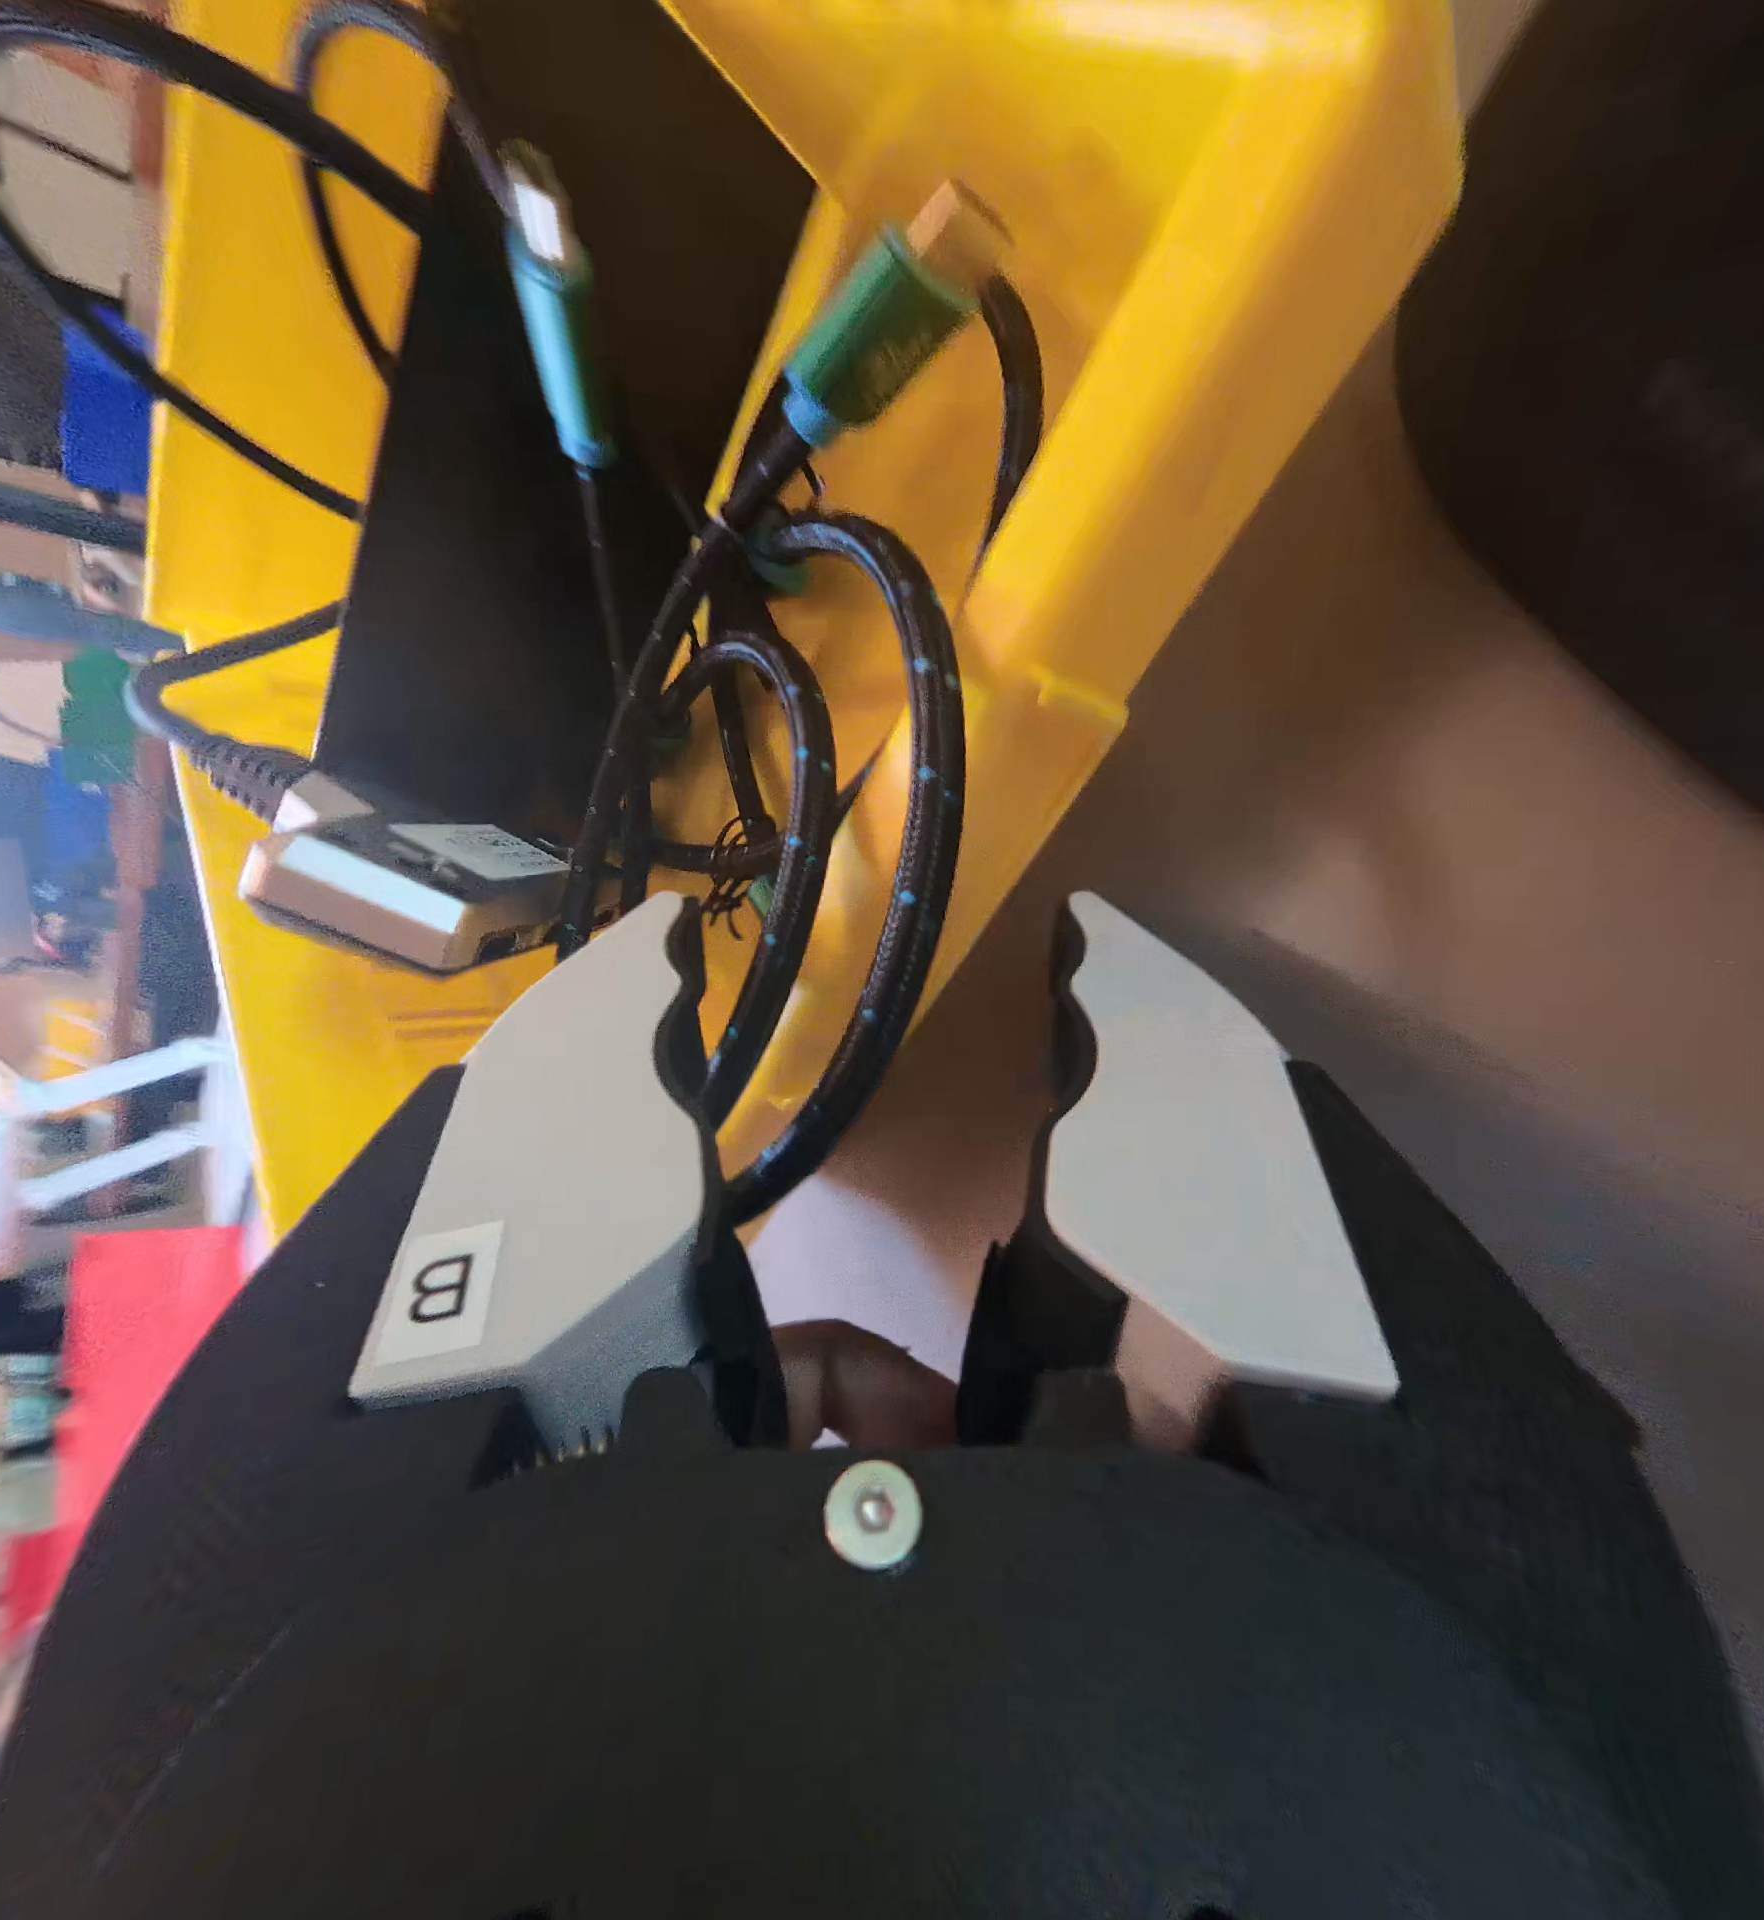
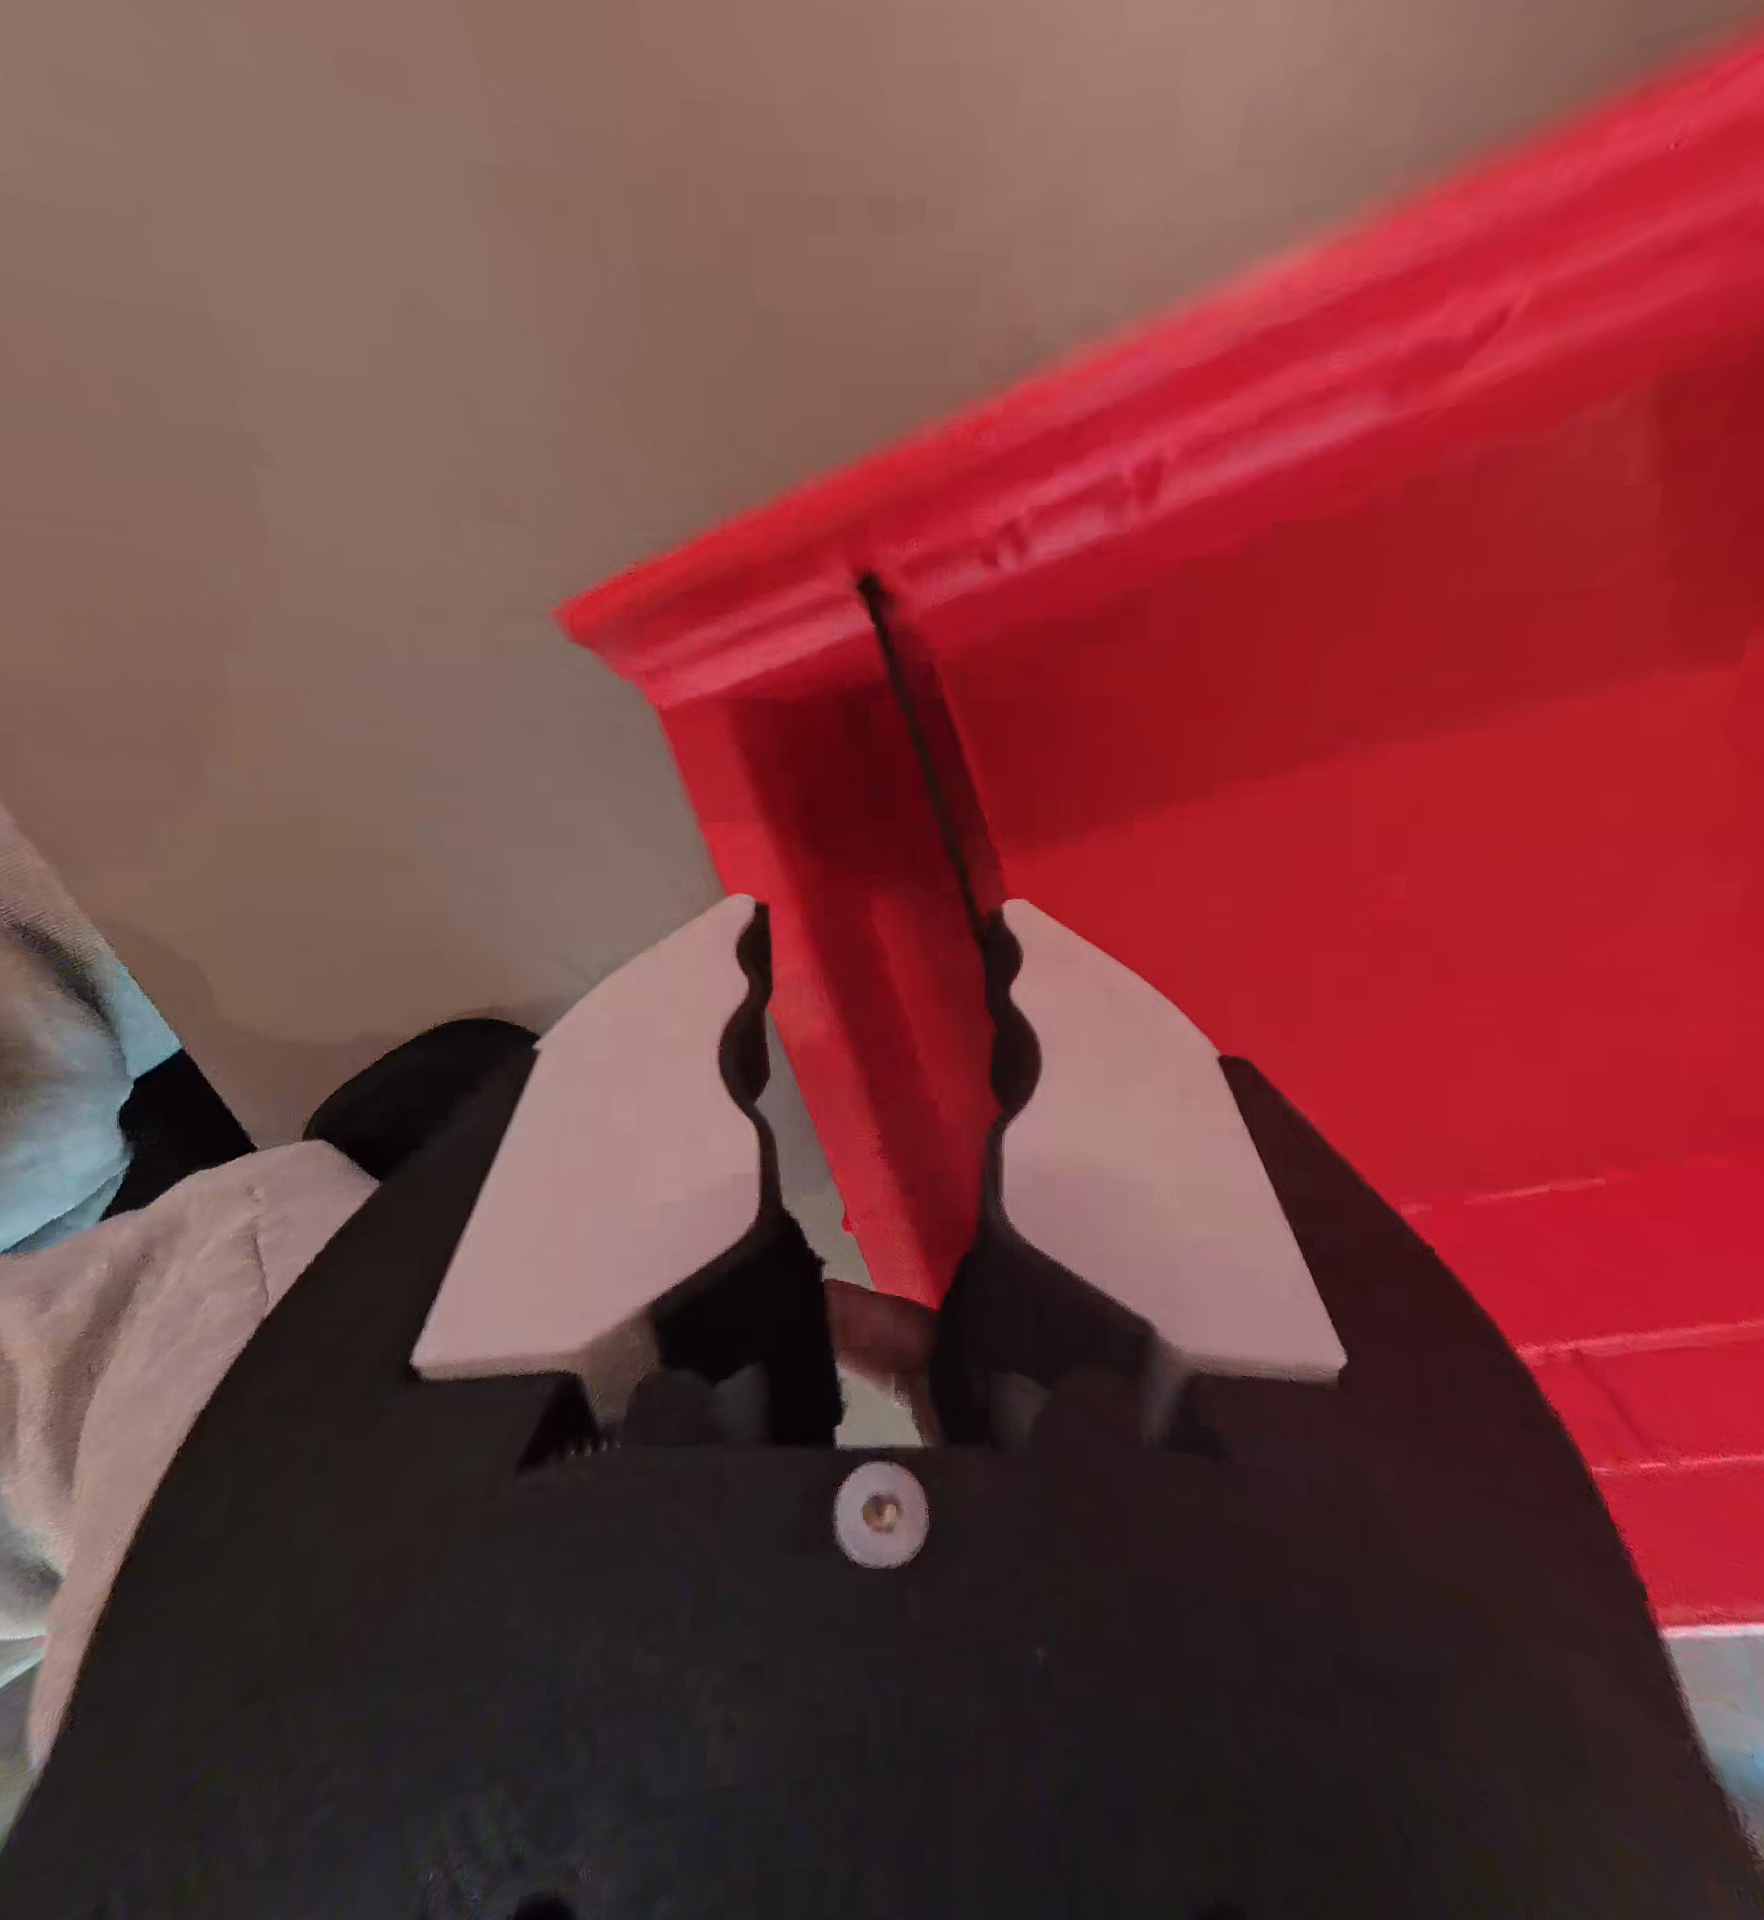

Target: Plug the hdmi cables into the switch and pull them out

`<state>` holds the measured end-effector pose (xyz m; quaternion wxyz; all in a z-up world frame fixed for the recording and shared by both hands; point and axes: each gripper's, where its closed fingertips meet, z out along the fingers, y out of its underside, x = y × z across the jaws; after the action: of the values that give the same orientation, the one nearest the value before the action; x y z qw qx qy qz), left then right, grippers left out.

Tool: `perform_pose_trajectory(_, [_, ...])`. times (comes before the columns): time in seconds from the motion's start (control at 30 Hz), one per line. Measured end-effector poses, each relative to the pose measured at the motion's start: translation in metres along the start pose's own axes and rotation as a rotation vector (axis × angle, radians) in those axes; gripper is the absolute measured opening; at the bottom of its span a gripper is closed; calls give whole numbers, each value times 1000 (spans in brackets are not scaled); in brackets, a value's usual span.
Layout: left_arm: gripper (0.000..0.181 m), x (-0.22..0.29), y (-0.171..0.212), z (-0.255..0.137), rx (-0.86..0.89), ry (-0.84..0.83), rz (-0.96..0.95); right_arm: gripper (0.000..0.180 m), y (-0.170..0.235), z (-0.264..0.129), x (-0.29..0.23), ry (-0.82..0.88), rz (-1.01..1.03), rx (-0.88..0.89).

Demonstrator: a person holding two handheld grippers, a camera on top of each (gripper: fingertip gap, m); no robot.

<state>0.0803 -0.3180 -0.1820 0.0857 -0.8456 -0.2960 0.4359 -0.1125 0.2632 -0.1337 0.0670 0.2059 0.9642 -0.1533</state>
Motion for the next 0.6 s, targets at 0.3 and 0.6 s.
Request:
perform_pose_trajectory(0.3, [72, -26, -42, -149, 927, -782, -911, 66, -84, -144, -54, 322, -510, 953])
perform_pose_trajectory(0.6, [145, -48, -84, -193, 1238, -610, -1105, 145, -62, -325, -91, 347, -312, 2132])
